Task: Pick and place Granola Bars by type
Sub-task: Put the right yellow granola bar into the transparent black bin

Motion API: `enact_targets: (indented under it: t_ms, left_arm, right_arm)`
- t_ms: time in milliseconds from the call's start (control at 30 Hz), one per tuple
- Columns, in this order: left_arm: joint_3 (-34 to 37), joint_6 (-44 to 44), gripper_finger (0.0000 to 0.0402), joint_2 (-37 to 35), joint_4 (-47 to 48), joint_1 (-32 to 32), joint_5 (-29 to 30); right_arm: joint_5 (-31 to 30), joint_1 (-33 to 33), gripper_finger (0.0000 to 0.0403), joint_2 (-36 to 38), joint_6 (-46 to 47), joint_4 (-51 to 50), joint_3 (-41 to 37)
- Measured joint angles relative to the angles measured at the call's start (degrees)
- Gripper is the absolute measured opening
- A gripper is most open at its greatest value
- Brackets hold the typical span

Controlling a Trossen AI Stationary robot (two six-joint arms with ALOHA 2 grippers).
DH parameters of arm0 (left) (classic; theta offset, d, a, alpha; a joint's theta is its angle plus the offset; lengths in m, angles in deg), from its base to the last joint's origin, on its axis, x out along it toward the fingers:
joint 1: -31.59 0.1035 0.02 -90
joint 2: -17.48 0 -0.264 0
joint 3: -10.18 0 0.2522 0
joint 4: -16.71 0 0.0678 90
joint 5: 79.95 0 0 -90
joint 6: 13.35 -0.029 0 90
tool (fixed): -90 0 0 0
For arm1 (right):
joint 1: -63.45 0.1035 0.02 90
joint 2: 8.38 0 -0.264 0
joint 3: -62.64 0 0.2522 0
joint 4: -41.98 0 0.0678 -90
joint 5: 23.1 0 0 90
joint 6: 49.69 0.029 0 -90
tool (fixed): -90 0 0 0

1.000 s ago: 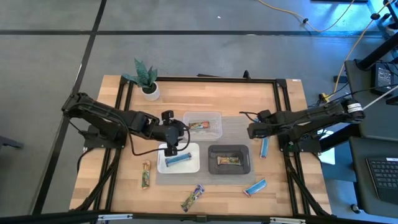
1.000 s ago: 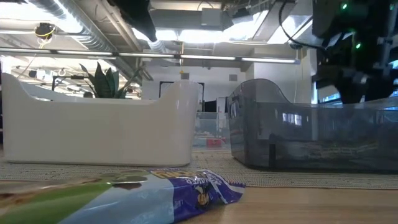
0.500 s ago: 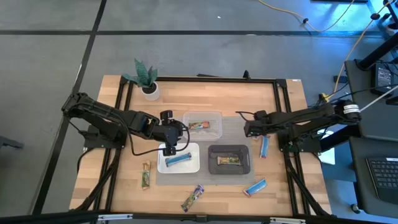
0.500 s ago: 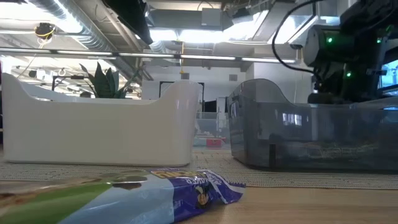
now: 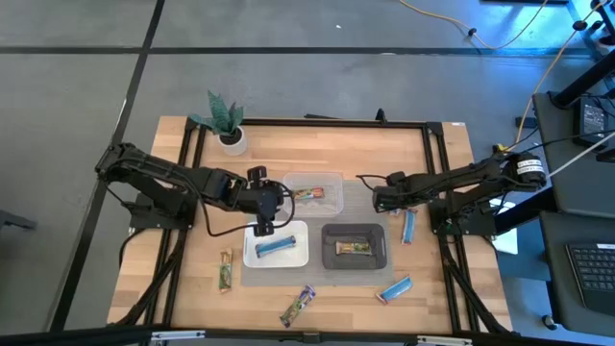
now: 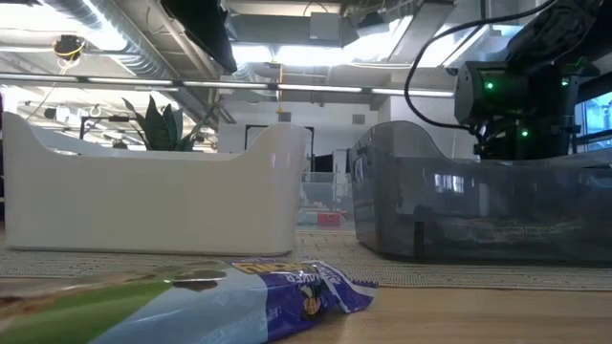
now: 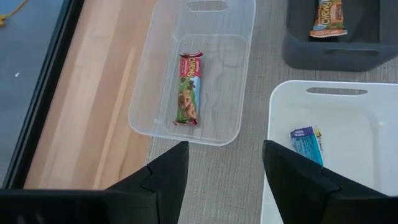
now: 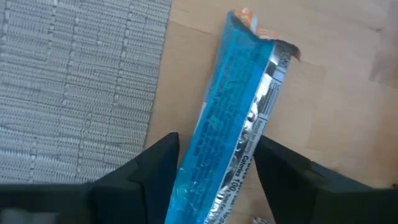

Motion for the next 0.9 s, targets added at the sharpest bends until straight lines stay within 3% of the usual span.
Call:
enact_targets:
  t_ms: [367,667,900]
  left_arm:
    - [0.0,0.03,0.0197,0.02,0.0,0.11,-0.32]
    - [0.02,0.2,0.0195,0.02,0.0,0.11,-0.46]
    - [0.02,0.18,0.0197,0.02,0.04,0.04,-0.55]
  right_arm:
    - [1.46,0.0,0.013,0.4,-3.97,0.06,0.03]
    - [4.0,0.0,0.0129,6.87,-8.05,-4.26,2.45]
    - [6.84,1.76,0.0129,12.16,-20.29,-3.96,10.36]
